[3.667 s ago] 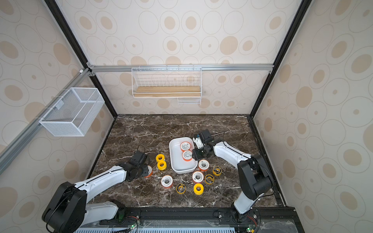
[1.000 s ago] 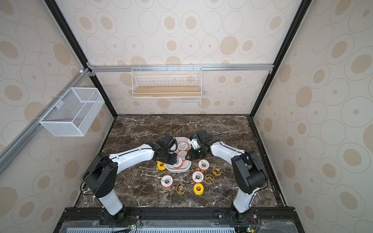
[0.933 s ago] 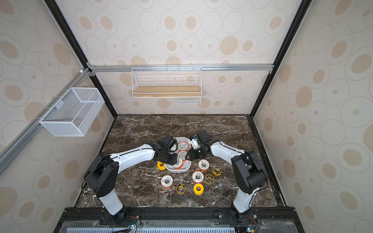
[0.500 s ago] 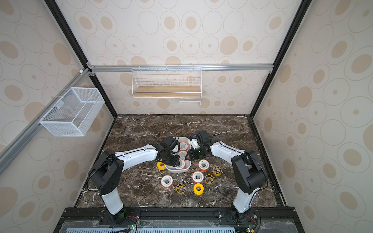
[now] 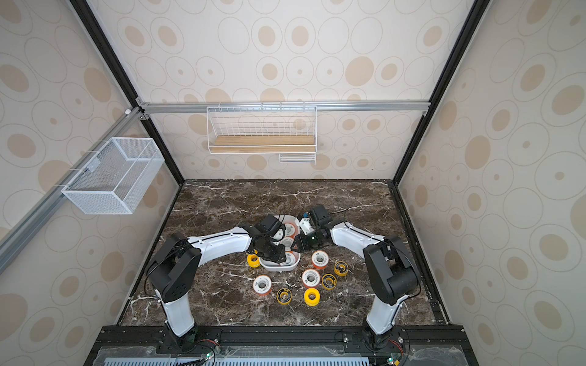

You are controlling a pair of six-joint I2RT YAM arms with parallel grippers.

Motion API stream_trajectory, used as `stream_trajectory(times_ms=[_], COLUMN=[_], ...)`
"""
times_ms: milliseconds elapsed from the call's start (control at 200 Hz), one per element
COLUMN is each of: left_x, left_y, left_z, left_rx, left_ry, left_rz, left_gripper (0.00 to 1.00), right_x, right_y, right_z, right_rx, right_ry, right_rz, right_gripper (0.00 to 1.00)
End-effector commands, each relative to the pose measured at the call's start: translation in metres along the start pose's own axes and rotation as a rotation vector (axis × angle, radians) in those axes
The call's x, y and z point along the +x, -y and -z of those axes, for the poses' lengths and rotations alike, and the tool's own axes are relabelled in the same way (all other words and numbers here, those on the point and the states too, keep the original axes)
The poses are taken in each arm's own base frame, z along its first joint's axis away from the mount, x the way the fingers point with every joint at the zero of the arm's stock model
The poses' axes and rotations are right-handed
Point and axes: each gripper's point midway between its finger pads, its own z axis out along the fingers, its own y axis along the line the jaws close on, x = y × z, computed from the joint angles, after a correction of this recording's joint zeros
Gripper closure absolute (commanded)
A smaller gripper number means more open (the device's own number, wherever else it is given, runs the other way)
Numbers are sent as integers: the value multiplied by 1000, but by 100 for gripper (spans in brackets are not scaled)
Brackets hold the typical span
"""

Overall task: Put the sealing tape into the storage box
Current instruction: Place the sealing tape in the storage box.

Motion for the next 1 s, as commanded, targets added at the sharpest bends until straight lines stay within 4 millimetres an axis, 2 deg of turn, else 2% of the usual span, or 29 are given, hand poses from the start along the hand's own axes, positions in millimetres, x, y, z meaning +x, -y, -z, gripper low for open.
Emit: stream_trajectory(times_ms=[0, 250, 521, 736, 992], left_x=[-8, -10, -14, -21, -24], left_y=[14, 17, 17, 12, -4], left_z=[2, 0, 9, 44, 97], left_rx=[31, 54, 36, -23, -145], left_ry=[13, 14, 42, 127, 258], left_rz=[-31, -23, -20, -27, -41], left_gripper=[63, 62, 54, 38, 34], right_x=[4, 6, 1, -6, -3], right_y=[-1, -2, -1, 4, 17], right_z=[-3, -4, 6, 30, 63], right_rx=[-1, -10, 26, 127, 287], right_ry=[-11, -17, 16, 84, 126], right_rz=[3, 3, 16, 65, 114], right_gripper=[51, 51, 50, 44, 41])
